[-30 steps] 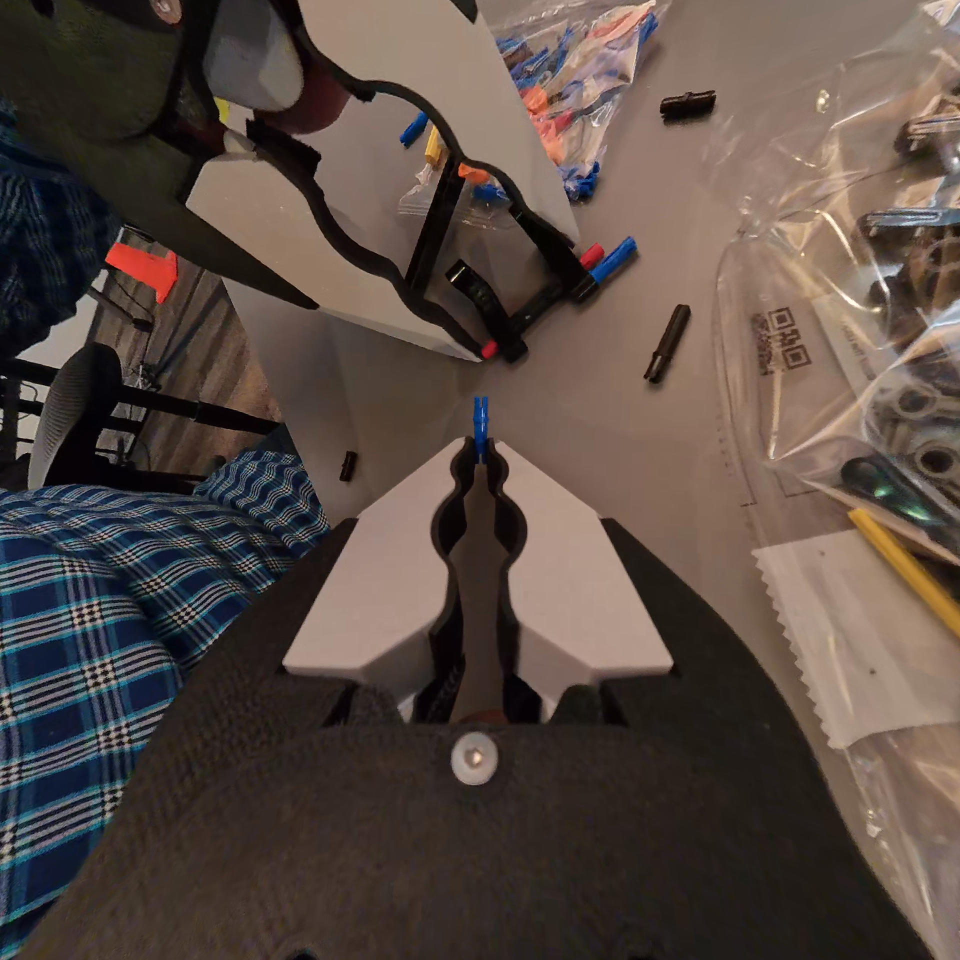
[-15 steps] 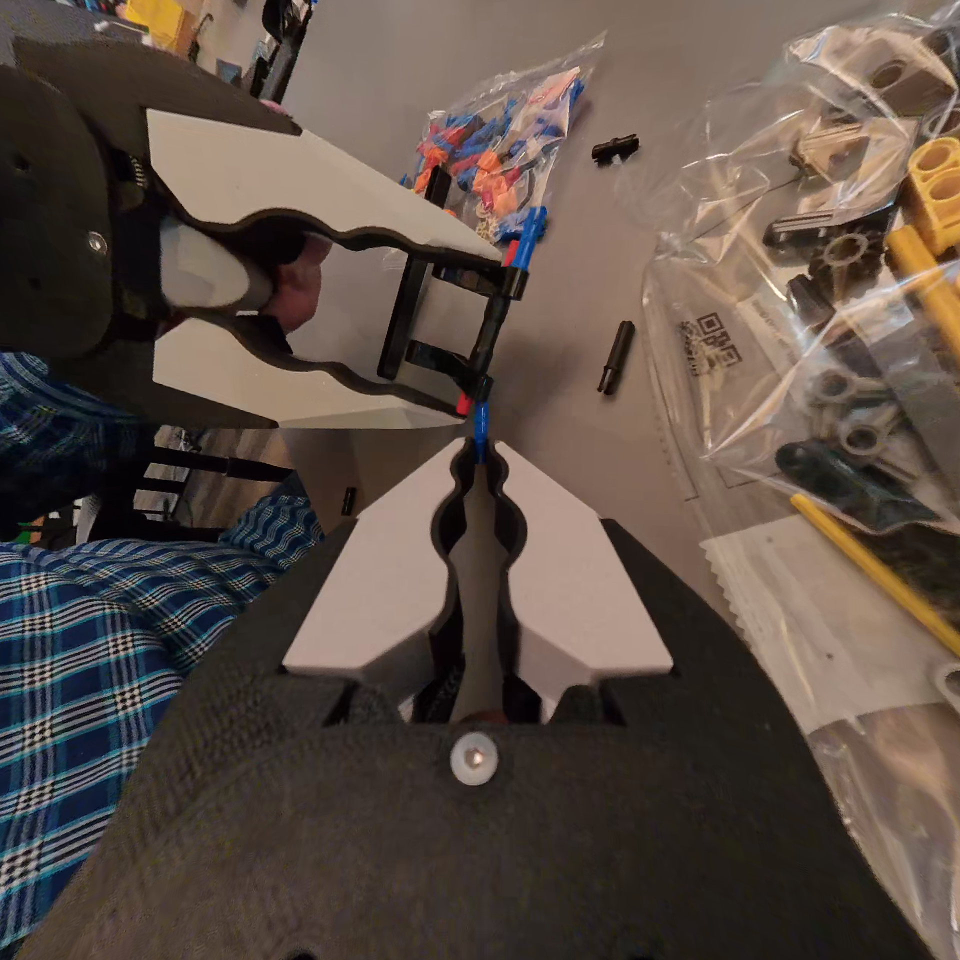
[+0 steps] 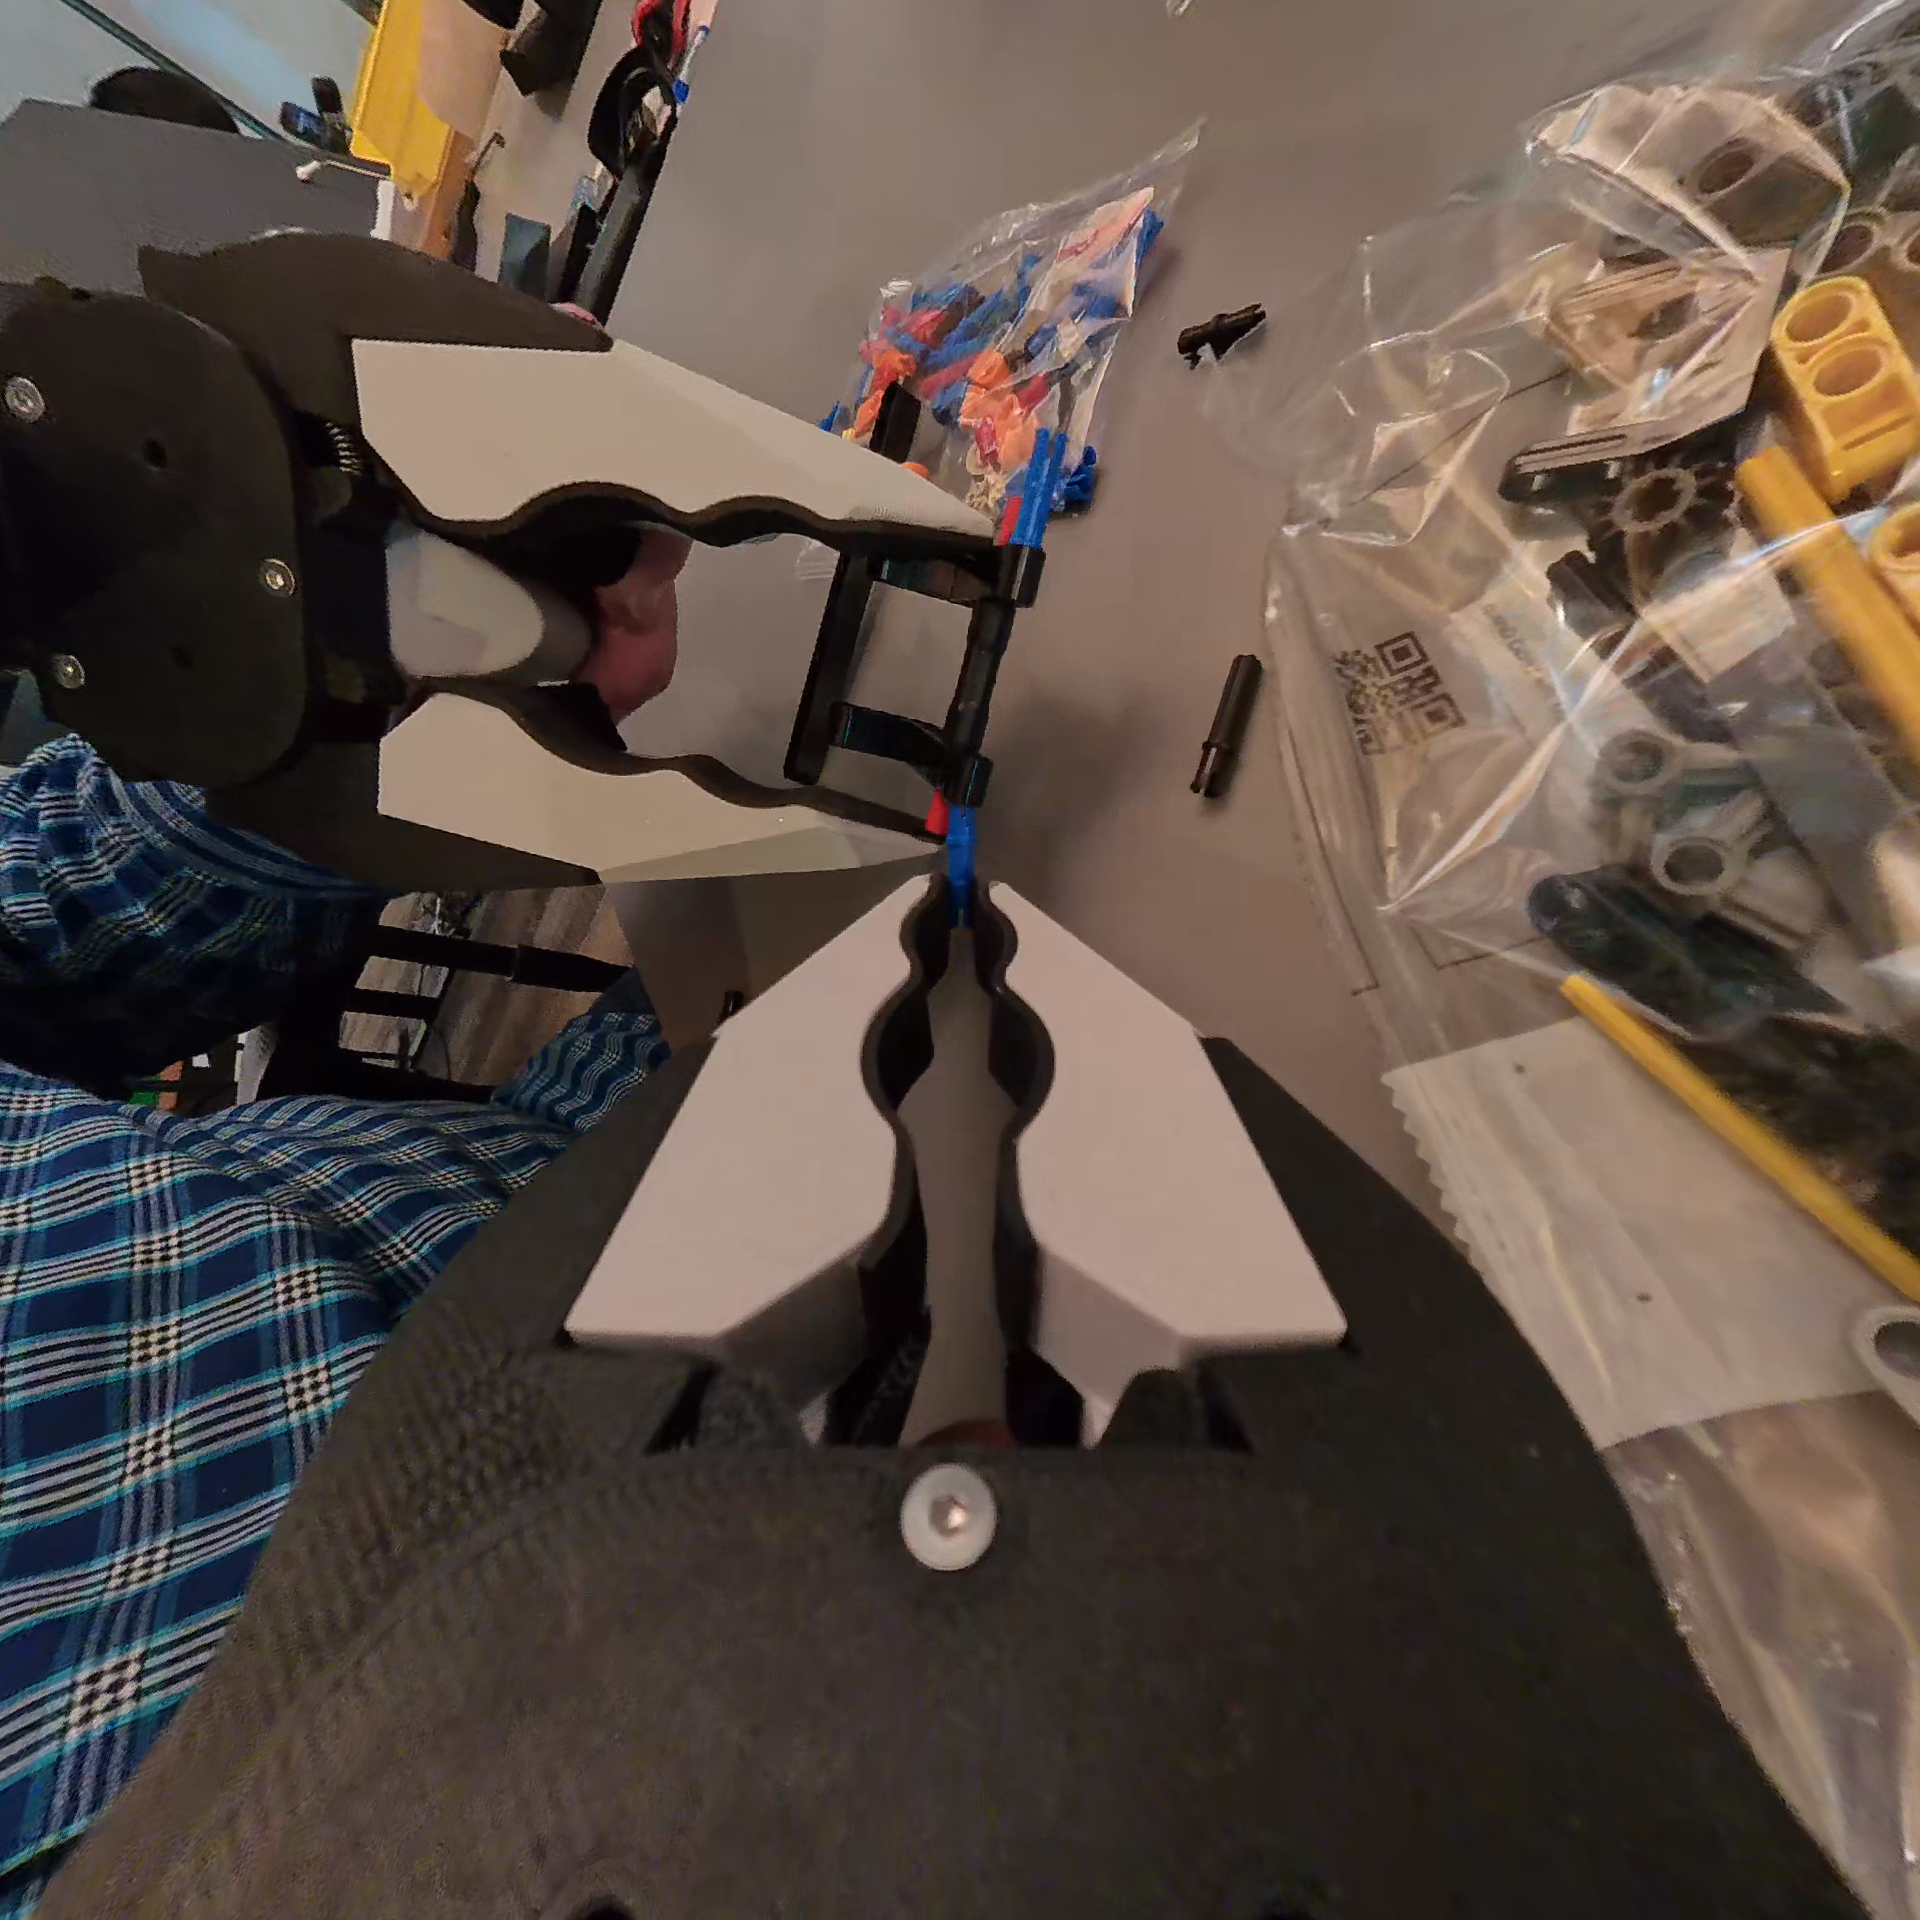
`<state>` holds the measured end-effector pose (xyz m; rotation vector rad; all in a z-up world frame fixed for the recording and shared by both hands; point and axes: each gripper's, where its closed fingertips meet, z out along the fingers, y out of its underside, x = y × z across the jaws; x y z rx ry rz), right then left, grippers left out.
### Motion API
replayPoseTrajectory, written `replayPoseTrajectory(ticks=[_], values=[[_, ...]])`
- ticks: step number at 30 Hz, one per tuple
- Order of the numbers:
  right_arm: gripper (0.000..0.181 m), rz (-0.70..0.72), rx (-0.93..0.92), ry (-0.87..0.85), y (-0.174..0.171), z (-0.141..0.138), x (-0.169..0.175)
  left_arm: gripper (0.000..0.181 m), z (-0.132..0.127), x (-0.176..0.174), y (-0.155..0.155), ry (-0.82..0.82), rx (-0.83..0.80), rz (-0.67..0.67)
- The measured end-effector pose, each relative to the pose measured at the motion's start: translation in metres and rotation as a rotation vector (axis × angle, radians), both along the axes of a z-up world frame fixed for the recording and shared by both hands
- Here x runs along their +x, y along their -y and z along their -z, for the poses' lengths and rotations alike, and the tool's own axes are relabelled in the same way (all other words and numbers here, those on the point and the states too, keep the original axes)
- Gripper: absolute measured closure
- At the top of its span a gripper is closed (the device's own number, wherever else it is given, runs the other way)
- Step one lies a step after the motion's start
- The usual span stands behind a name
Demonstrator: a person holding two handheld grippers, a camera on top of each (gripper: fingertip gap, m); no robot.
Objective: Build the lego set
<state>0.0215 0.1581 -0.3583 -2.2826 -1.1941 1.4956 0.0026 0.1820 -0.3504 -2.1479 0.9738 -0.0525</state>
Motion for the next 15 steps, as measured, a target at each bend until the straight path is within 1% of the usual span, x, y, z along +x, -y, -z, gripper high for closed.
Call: replayPoseTrajectory(ticks=[1,5,15], values=[[0.181,0.004,-0.003,-0.002,-0.0001,-0.0002,-0.0002,0.135,-0.0005,0.0001,-0.0004,-0.002,0.010,-0.004],[0.181,0.014,-0.007,-0.008,-0.0001,-0.0011,-0.0007,0.135,-0.0024,0.0010,-0.0011,0.004,0.047,-0.027],[0.181,0.017,-0.028,-0.007,0.0013,-0.0006,-0.0016,0.136,-0.0069,0.0008,-0.0010,-0.142,0.181,-0.018]])
